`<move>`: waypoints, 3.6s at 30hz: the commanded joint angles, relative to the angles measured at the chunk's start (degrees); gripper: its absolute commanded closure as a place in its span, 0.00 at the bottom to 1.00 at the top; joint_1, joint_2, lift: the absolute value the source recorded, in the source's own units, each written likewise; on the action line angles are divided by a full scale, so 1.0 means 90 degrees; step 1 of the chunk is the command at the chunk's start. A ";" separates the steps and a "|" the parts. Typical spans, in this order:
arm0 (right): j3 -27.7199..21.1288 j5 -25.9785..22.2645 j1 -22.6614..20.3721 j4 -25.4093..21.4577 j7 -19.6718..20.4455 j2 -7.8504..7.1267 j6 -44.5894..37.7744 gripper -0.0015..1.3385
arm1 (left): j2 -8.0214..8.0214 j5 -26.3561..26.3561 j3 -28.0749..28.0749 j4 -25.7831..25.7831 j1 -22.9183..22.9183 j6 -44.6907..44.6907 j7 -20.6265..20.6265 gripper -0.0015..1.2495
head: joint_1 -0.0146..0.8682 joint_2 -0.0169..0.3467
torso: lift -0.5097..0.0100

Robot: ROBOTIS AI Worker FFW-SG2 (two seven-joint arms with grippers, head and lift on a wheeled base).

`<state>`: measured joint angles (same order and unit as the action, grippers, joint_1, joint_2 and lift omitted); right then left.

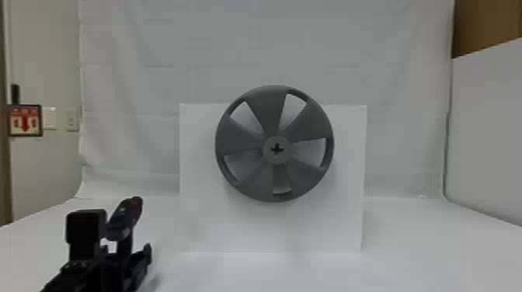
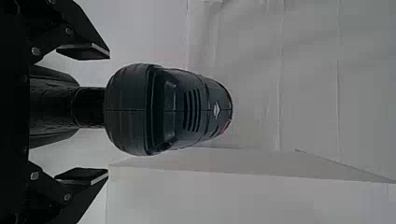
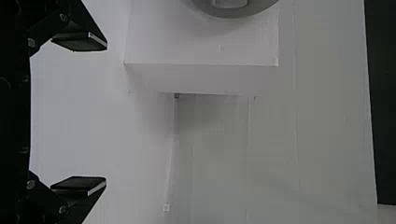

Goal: Grasp the drill and bring into the middle of wheel

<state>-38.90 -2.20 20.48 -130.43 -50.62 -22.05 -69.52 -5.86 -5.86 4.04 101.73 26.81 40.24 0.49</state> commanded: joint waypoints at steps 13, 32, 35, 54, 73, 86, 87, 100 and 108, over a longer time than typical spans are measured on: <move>0.0015 0.0000 -0.0010 0.0000 0.0000 0.0019 -0.0001 0.20 | 0.0006 -0.0003 0.0078 -0.0112 0.0019 -0.0018 0.0062 0.53 | 0.08 0.13 | 0.21; -0.0004 0.0010 -0.0039 0.0000 0.0000 0.0067 -0.0001 0.20 | -0.0004 -0.0296 0.0000 -0.0199 -0.0060 -0.0106 0.0404 0.97 | 0.08 0.13 | 0.21; -0.0004 0.0019 -0.0039 0.0000 0.0000 0.0067 -0.0001 0.20 | -0.0004 -0.0296 0.0020 -0.0180 -0.0079 -0.0164 0.0404 0.97 | 0.08 0.13 | 0.21; -0.0034 0.0019 -0.0039 0.0000 0.0000 0.0067 -0.0020 0.20 | -0.0179 -0.0306 0.0020 0.0885 -0.0440 0.0041 0.0414 0.97 | 0.08 0.13 | 0.21; -0.0112 0.0039 -0.0029 0.0000 0.0000 0.0028 -0.0069 0.20 | -0.0844 -0.0785 -0.0849 0.2887 -0.0851 0.0646 0.0570 0.97 | 0.08 0.13 | 0.21; -0.0102 0.0039 -0.0029 0.0000 0.0000 0.0019 -0.0079 0.20 | -0.1078 -0.0960 -0.1709 0.3394 -0.0606 0.0783 0.0697 0.97 | 0.08 0.13 | 0.21; -0.0102 0.0039 -0.0029 0.0000 0.0000 0.0019 -0.0079 0.20 | -0.1097 -0.0990 -0.1767 0.3404 -0.0577 0.0783 0.0697 0.97 | 0.08 0.13 | 0.21; -0.0053 0.0068 -0.0010 0.0000 0.0000 0.0028 -0.0089 0.20 | -0.1176 -0.0941 -0.2392 0.3404 -0.0245 0.0832 0.0697 0.97 | 0.08 0.13 | 0.21; 0.0015 0.0127 0.0020 0.0000 0.0000 0.0028 -0.0089 0.20 | -0.1166 -0.0853 -0.2646 0.3365 -0.0020 0.0842 0.0697 0.97 | 0.08 0.13 | 0.21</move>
<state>-39.14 -1.32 20.46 -130.43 -50.62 -21.80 -70.31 -16.42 -13.76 -18.46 132.35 25.57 47.87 6.77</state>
